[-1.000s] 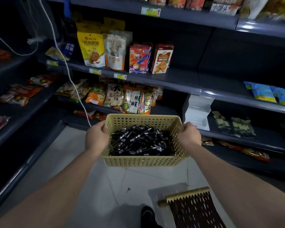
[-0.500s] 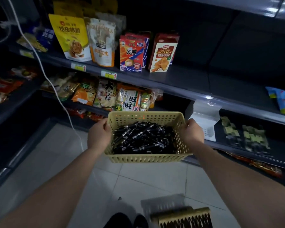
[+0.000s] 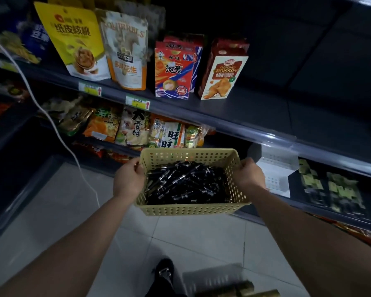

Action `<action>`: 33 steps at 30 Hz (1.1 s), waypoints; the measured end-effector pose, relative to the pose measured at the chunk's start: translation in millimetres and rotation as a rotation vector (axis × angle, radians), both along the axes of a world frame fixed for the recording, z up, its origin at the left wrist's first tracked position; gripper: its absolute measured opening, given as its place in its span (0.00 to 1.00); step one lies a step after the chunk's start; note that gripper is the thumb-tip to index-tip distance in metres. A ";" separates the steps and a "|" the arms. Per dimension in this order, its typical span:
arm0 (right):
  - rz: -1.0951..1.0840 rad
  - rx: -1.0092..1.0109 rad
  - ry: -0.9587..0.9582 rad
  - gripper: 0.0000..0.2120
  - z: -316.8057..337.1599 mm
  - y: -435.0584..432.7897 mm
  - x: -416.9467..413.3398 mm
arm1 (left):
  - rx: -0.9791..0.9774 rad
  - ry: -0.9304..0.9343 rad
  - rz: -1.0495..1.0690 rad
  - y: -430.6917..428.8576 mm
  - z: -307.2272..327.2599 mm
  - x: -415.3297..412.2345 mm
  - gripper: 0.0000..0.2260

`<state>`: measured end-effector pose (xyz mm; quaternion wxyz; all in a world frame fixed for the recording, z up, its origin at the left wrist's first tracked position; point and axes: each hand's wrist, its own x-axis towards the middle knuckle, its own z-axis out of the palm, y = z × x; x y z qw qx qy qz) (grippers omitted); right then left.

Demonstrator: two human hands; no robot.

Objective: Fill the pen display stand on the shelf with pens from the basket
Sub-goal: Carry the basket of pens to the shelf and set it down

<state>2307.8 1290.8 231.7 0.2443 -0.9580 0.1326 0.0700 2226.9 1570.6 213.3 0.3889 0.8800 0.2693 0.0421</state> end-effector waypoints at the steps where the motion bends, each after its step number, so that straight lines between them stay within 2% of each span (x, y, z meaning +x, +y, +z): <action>1: -0.003 0.003 -0.004 0.07 -2.6 2.6 5.6 | -0.006 -0.002 -0.006 2.8 -1.8 6.5 0.15; 21: 0.045 -0.035 0.004 0.09 -51.3 1.5 79.2 | -0.084 0.053 0.071 -1.3 -65.2 69.9 0.16; 33: 0.182 -0.077 0.011 0.12 -89.9 -26.8 126.5 | -0.075 -0.048 0.163 -44.7 -108.1 82.5 0.14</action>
